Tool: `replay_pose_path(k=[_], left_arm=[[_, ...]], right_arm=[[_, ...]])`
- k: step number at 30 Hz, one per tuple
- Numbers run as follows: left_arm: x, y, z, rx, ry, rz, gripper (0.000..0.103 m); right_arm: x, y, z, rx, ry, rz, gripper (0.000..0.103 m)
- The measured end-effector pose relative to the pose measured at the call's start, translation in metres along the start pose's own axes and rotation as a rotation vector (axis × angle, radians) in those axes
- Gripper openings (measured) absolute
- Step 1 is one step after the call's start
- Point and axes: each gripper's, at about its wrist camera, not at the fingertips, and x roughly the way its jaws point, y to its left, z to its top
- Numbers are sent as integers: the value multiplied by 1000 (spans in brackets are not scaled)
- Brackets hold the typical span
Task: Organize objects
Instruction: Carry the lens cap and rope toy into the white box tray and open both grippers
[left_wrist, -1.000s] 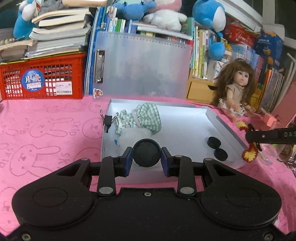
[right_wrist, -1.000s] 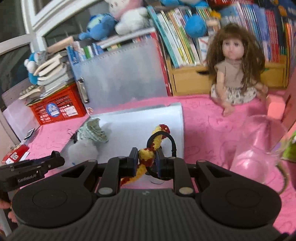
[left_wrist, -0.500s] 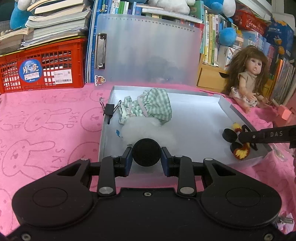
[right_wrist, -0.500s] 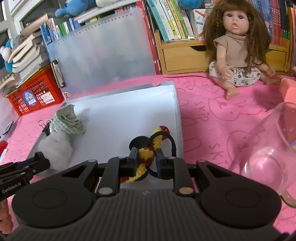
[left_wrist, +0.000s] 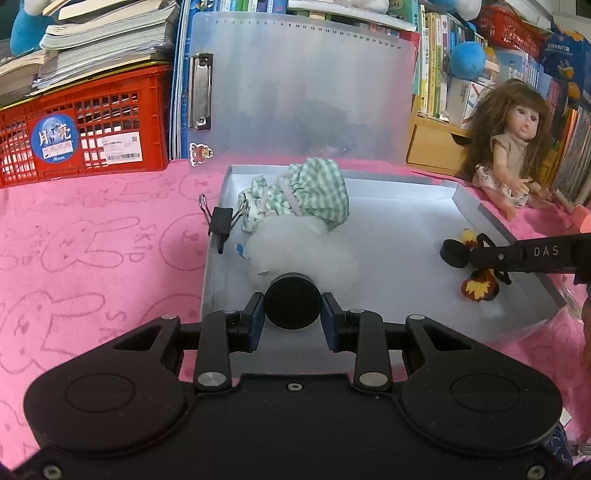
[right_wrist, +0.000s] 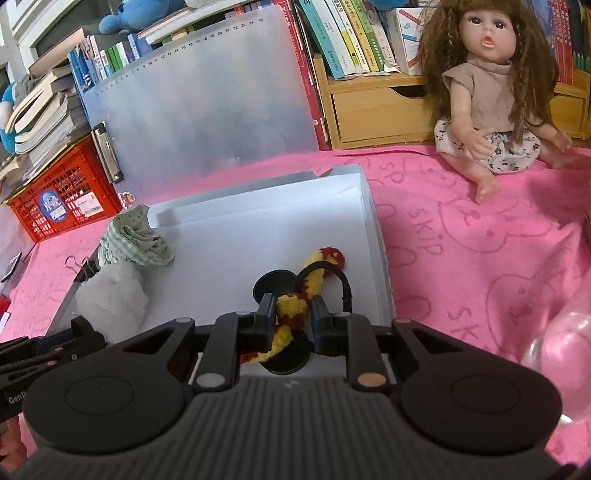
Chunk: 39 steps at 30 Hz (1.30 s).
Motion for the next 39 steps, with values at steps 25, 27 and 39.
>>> replay_pose_path(k=[25,27,39], left_arm=[[18,-4,20,39,46,27,39],[11,-4,20,54,35,41,44],[-54,-9,-2,72,-39,3,65]], right_arm=[[26,12,16,-46,-18,-6,57],[22,11,17,-43,-33,-9,58],[-70,8,-22,-238,-155,-7,74]])
